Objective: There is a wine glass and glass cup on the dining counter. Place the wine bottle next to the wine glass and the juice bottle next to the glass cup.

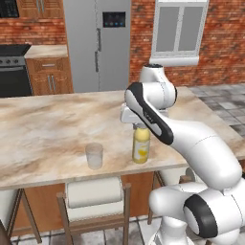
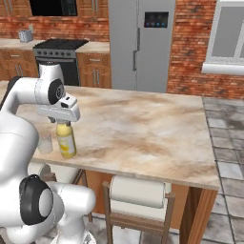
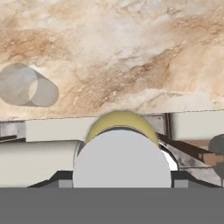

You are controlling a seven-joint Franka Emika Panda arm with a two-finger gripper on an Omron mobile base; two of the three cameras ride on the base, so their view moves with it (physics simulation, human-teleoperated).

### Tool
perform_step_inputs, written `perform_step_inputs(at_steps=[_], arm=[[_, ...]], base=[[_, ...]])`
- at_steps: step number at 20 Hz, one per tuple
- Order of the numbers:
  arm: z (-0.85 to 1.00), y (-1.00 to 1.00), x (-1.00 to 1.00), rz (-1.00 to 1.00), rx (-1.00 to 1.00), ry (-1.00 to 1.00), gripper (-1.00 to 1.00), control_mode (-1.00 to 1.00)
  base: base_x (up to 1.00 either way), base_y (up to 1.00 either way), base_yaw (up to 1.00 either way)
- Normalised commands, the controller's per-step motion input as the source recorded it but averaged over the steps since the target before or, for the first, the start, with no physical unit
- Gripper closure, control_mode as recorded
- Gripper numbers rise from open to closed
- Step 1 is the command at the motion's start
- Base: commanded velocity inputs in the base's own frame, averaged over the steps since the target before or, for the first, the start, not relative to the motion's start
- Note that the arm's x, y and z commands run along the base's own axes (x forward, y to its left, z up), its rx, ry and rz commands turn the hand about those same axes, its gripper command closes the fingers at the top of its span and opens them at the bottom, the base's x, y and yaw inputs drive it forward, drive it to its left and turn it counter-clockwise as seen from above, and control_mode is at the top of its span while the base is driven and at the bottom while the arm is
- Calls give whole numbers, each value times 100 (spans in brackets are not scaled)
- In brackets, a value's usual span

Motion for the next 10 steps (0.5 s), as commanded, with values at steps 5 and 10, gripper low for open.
perform_step_inputs(at_steps=[5, 10], arm=[[0, 0, 0, 0, 0, 0, 100, 100], [0, 0, 0, 0, 0, 0, 100, 100]], base=[[0, 0, 0], [3, 0, 1]])
